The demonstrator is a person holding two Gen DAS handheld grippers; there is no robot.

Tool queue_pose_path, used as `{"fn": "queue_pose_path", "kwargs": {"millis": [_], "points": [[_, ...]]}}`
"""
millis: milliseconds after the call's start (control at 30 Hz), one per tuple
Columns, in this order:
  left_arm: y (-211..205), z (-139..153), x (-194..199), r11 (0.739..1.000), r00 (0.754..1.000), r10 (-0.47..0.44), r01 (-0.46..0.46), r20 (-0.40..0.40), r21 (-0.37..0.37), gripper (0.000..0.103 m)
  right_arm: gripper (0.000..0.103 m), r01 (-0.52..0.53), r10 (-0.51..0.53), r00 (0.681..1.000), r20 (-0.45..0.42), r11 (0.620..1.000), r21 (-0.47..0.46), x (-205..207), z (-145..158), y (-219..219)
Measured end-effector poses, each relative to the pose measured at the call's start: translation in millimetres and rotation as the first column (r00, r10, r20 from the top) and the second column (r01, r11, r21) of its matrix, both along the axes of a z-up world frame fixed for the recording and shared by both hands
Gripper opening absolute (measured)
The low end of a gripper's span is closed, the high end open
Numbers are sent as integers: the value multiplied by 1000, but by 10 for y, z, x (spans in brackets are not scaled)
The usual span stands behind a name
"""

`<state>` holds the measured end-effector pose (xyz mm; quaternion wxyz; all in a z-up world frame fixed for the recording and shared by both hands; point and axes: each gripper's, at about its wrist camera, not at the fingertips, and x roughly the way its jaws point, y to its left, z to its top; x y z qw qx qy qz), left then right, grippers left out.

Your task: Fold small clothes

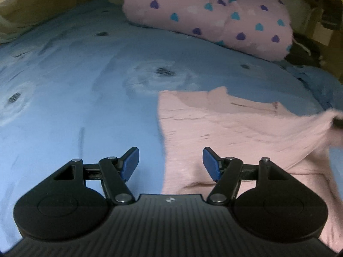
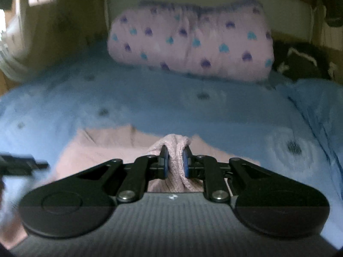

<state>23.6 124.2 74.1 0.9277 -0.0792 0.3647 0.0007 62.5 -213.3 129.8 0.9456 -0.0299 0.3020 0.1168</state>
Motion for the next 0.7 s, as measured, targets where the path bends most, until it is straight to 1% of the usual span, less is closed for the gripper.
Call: {"fn": "queue_pose_path", "kwargs": {"millis": [100,233,267,333,367,400,433,500,567,600,700], "points": [[-172,7,84,999,999,-34,34,-12,-6,71,17,13,-16,998,-64,999,-36,99,-280,-82],[-428,-18,235,995,996,-90,91,-30,43,71,19,42,-45,992,-115,999,-26,179,-575,-224],[-480,-32,279,994,995,-99,101,-33,50,71,21,48,-50,992,-115,999,-24,182,-633,-249],[-569,-70,368,992,993,-114,115,-34,56,71,32,69,-71,992,-101,997,-30,156,-723,-281],[-615,-90,409,990,992,-126,127,-29,61,71,35,80,-83,993,-89,996,-34,156,-757,-303],[-661,-115,448,988,990,-139,140,-24,69,71,40,89,-92,993,-75,995,-32,144,-796,-337],[-708,-150,494,985,988,-151,151,-16,81,71,48,95,-97,993,-66,995,-22,130,-830,-382],[-768,-230,569,981,987,-161,161,-11,110,71,55,125,-123,991,-54,992,19,89,-899,-520],[-795,-289,644,978,987,-159,161,-31,131,73,55,147,-142,987,-75,988,57,98,-928,-662],[-804,-299,669,976,986,-162,164,-31,140,74,55,142,-136,987,-87,988,63,102,-911,-692],[-779,-308,687,976,986,-165,168,-28,136,77,55,131,-128,990,-51,990,55,46,-813,-675]]}}
